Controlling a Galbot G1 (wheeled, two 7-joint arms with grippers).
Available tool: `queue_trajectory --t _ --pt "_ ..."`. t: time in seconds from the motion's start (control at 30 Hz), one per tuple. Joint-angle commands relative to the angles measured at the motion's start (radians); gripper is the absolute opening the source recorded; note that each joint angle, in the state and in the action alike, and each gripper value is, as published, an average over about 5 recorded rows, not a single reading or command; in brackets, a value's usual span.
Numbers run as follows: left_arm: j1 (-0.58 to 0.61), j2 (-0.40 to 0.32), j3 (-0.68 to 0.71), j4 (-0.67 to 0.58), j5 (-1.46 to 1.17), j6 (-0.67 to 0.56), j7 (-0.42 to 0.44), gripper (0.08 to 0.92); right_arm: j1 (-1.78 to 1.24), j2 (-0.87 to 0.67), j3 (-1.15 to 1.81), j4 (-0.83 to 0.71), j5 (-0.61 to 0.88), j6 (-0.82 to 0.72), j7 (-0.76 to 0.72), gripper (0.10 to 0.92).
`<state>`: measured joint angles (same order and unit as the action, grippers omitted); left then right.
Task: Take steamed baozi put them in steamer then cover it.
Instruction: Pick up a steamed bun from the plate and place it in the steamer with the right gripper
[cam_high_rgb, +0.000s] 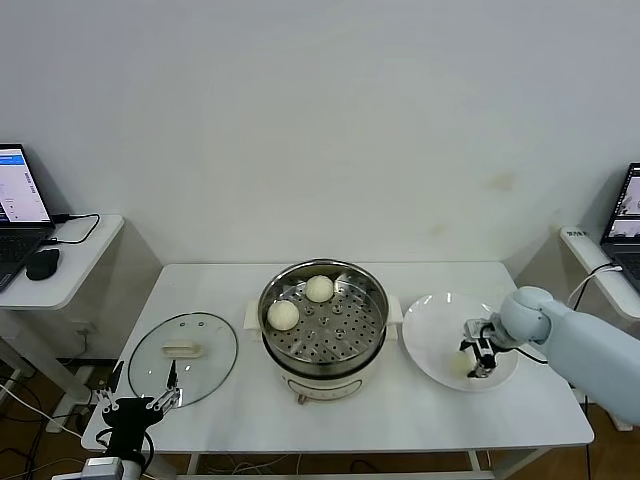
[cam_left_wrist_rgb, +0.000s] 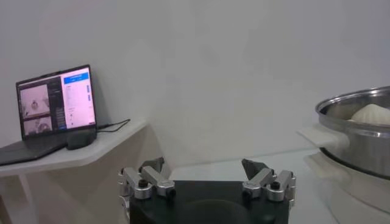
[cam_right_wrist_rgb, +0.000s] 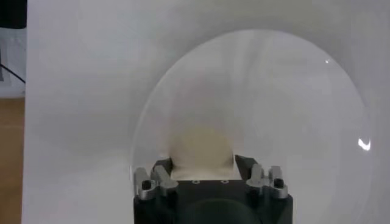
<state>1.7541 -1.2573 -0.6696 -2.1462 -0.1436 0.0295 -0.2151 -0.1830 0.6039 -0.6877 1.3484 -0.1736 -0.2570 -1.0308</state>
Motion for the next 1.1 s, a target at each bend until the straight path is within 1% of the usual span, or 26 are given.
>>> queue_trajectory --t 0.03,0.33,0.5,0.67,0.77,0.93,1.1 --pt "-0.001 0.002 -0.001 -0.001 0.000 0.001 0.000 0.823 0.118 -0.046 -0.061 0.030 0.046 -0.001 -0.034 0.601" --pt "-0.007 0.003 0.008 -0.005 0.000 0.001 0.001 0.823 0.334 -0.128 -0.124 0.126 0.183 -0.022 -0.093 0.594" --pt "-0.005 0.014 0.006 -0.014 -0.003 0.001 0.001 0.823 0.545 -0.110 -0.212 0.154 0.277 -0.027 -0.099 0.594" --pt "-0.002 0.017 0.005 -0.021 -0.006 0.001 0.001 0.823 0.797 -0.011 -0.358 0.150 0.368 -0.028 -0.086 0.597" --pt "-0.002 0.015 0.004 -0.025 -0.007 0.001 0.000 0.823 0.865 0.072 -0.409 0.159 0.407 -0.024 -0.068 0.601" --pt "-0.001 0.012 0.001 -0.030 -0.008 0.000 -0.001 0.823 0.886 0.206 -0.449 0.200 0.446 -0.004 -0.034 0.602" --pt "0.001 0.006 -0.002 -0.036 -0.007 0.001 -0.002 0.823 0.855 0.312 -0.513 0.244 0.488 0.049 0.009 0.602"
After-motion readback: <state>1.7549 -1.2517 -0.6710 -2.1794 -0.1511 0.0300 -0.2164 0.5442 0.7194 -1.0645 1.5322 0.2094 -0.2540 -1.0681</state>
